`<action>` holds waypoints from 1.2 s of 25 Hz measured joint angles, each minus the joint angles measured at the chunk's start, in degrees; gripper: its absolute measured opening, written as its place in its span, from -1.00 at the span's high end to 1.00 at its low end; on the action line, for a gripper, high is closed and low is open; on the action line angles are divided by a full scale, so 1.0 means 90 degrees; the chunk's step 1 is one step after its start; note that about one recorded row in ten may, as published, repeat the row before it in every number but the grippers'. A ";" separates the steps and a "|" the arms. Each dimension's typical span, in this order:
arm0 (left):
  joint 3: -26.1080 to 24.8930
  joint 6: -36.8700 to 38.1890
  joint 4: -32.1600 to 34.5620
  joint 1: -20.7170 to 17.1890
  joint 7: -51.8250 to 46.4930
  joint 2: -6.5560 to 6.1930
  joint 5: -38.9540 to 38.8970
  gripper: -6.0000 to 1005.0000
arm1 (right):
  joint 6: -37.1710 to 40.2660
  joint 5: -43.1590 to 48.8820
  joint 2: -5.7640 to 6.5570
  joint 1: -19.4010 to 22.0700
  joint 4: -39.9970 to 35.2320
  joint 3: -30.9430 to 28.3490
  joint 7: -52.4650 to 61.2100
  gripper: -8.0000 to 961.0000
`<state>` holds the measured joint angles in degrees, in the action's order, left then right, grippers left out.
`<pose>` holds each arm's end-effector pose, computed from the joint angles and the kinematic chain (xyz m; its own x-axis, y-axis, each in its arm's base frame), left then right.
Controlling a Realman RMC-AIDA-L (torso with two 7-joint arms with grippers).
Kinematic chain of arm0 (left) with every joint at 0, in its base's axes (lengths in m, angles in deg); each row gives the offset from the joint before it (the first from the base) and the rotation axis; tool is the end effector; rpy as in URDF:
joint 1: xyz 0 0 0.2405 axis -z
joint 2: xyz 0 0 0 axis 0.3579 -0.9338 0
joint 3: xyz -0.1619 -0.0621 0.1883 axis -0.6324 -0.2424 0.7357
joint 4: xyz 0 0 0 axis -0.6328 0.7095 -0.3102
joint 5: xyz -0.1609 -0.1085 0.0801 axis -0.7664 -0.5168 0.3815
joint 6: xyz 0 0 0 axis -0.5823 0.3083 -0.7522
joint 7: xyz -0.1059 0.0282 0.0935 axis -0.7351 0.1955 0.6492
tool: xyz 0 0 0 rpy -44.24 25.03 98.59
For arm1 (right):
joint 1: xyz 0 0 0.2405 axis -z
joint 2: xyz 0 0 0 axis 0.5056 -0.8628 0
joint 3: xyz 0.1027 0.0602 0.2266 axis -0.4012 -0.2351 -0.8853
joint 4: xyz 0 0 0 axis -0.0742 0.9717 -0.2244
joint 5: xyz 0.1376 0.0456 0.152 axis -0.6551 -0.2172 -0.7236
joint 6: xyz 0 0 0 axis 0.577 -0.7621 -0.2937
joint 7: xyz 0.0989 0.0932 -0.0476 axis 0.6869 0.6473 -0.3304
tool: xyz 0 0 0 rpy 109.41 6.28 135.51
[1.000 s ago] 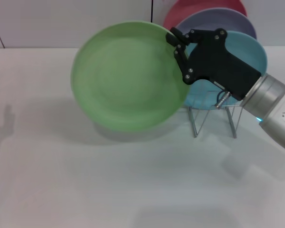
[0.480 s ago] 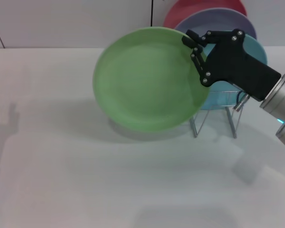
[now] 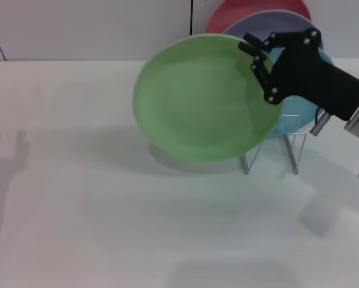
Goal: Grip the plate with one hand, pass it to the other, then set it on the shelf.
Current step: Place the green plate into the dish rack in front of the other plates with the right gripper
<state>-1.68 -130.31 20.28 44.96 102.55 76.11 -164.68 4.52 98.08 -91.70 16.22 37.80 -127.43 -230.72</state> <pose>-0.3427 0.2922 0.0164 0.2982 -0.1765 0.9380 0.9399 -0.1167 -0.3208 0.1949 0.3370 0.0134 0.7453 0.6342 -0.2056 0.1589 -0.4685 -0.8691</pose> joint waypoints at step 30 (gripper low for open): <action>0.0000 -0.0463 -0.0409 -0.0046 -0.0091 0.0024 0.0058 -0.12 | 0.0094 0.1507 -0.0011 0.0501 0.1945 -0.0783 -0.0006 0.91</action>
<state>-1.68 -134.48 16.60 44.55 101.73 76.33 -164.15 5.36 111.65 -91.81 20.73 55.31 -134.47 -230.78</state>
